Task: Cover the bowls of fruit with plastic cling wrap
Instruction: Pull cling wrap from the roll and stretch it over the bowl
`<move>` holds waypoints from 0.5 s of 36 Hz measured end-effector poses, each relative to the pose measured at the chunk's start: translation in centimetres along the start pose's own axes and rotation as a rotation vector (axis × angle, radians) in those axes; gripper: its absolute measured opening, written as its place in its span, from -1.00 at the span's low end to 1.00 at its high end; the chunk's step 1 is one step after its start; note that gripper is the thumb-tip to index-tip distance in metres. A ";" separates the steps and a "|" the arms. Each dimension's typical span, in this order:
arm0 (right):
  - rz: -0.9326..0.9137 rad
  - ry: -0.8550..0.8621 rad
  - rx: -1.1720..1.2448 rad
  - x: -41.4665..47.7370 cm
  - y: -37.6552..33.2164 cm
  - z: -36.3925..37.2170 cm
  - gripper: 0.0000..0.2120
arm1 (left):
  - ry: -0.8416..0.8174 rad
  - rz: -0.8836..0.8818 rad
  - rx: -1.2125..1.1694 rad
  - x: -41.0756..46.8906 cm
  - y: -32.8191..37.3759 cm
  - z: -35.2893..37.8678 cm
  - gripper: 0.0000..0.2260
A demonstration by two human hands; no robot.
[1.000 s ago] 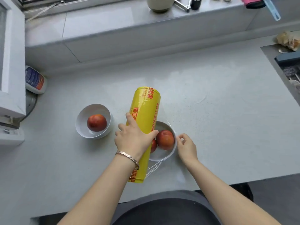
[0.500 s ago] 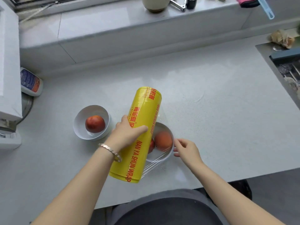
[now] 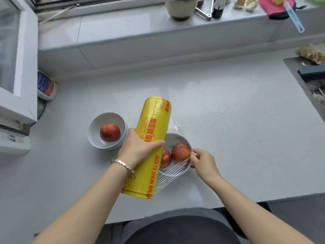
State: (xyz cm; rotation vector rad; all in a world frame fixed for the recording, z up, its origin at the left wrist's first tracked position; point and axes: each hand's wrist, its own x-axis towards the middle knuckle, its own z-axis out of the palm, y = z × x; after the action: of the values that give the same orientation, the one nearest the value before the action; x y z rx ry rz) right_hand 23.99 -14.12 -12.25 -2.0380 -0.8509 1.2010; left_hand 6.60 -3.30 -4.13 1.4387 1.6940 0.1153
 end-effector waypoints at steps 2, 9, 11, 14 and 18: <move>-0.006 0.010 -0.020 0.0 0.0 0.0 -0.74 | 0.097 -0.008 0.130 -0.7 -0.3 -0.1 -0.26; -0.012 0.007 -0.052 0.3 -0.3 0.1 -0.76 | 0.226 -0.060 0.217 -1.7 -3.0 0.8 -0.04; -0.009 -0.003 -0.061 0.4 -0.2 -0.1 -0.76 | 0.220 -0.047 0.177 -1.9 -3.5 0.9 -0.01; -0.009 -0.010 -0.076 0.7 -0.2 -0.5 -0.76 | 0.125 -0.025 -0.026 -1.8 -3.9 0.4 -0.22; -0.024 -0.042 -0.069 1.1 -0.5 -1.2 -0.76 | -0.039 -0.041 -0.269 -0.8 -4.9 -0.7 -0.30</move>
State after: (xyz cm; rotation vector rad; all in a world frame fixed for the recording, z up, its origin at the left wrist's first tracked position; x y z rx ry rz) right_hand 25.44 -13.18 -11.95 -2.0575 -0.9468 1.2206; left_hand 2.39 -5.21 -6.14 1.1985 1.6074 0.2803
